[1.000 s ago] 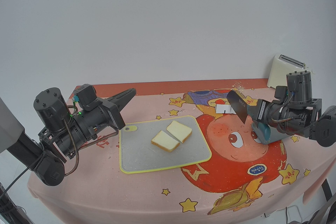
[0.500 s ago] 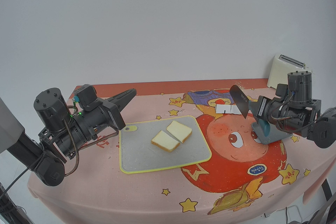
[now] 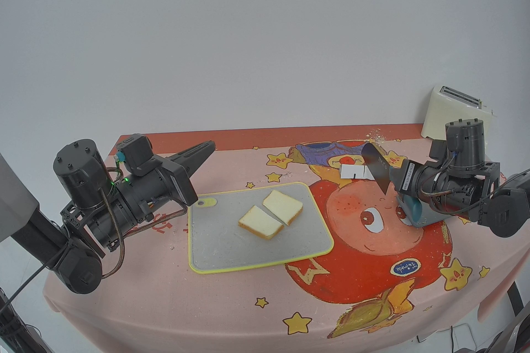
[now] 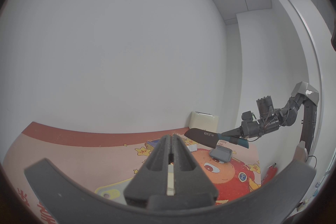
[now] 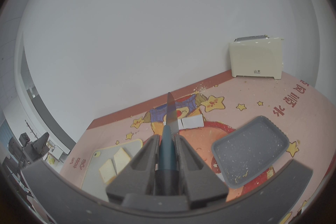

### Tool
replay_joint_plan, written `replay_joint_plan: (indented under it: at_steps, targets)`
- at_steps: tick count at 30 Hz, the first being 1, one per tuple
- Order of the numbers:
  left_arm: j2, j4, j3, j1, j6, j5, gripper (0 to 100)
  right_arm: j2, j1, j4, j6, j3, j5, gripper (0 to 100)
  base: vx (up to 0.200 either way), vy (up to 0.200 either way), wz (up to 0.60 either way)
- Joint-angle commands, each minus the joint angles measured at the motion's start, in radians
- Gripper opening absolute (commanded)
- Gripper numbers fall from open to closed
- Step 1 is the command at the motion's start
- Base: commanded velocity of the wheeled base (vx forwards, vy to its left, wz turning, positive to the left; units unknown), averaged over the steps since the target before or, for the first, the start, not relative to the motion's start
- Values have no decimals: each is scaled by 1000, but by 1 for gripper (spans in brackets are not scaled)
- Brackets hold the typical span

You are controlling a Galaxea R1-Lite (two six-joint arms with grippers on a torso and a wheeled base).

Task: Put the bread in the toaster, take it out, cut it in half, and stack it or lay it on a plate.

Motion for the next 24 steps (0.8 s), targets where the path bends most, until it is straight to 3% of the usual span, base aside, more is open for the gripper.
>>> replay_joint_plan:
  at_steps: [1,24]
  targets:
    - [3,0,0,0,-1,0,0,3,-1,0,0,0,0,0,0,0,0]
    - [3,-2,12,-3,-1,0,0,9,13,0,12,-3,-2,0,0,0,0]
